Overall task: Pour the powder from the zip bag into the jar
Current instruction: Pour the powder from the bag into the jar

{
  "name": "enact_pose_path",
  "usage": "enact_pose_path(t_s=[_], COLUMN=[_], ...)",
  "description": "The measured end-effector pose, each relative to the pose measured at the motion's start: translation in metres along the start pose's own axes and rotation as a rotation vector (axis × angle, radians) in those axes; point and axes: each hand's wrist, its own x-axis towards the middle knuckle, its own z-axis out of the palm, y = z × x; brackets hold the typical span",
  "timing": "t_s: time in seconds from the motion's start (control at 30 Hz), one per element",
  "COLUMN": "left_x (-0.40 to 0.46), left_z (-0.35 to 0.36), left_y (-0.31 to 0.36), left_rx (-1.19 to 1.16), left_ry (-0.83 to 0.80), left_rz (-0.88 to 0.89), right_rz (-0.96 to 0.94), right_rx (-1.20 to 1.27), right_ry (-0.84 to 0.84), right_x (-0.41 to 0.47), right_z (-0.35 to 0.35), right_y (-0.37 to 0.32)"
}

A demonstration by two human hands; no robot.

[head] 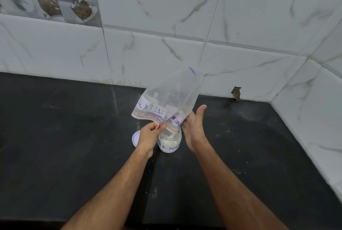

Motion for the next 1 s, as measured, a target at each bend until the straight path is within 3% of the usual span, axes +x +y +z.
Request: enact_pose_path(t_s=[0.43, 0.6, 0.77, 0.9, 1.0], left_x=[-0.003, 0.0, 0.0, -0.002, -0.001], left_z=[0.005, -0.001, -0.001, 0.0, -0.002], left_y=[0.004, 0.008, 0.011, 0.014, 0.013], left_rx=[-0.076, -0.044, -0.006, -0.014, 0.034], left_ry=[-0.011, -0.091, -0.083, -0.059, -0.049], left_rz=[0.009, -0.02, -0.039, -0.03, -0.038], right_rz=[0.001, 0.05, -0.044, -0.011, 0.022], right_rx=[0.069, -0.099, -0.391, -0.42, -0.64], right_ry=[0.056, -0.09, 0.029, -0.042, -0.037], right_x=[0.009, 0.019, 0.026, 0.024, 0.025], right_z=[-0.007, -0.029, -0.032, -0.028, -0.03], right_y=[0.002, -0.003, -0.005, -0.007, -0.007])
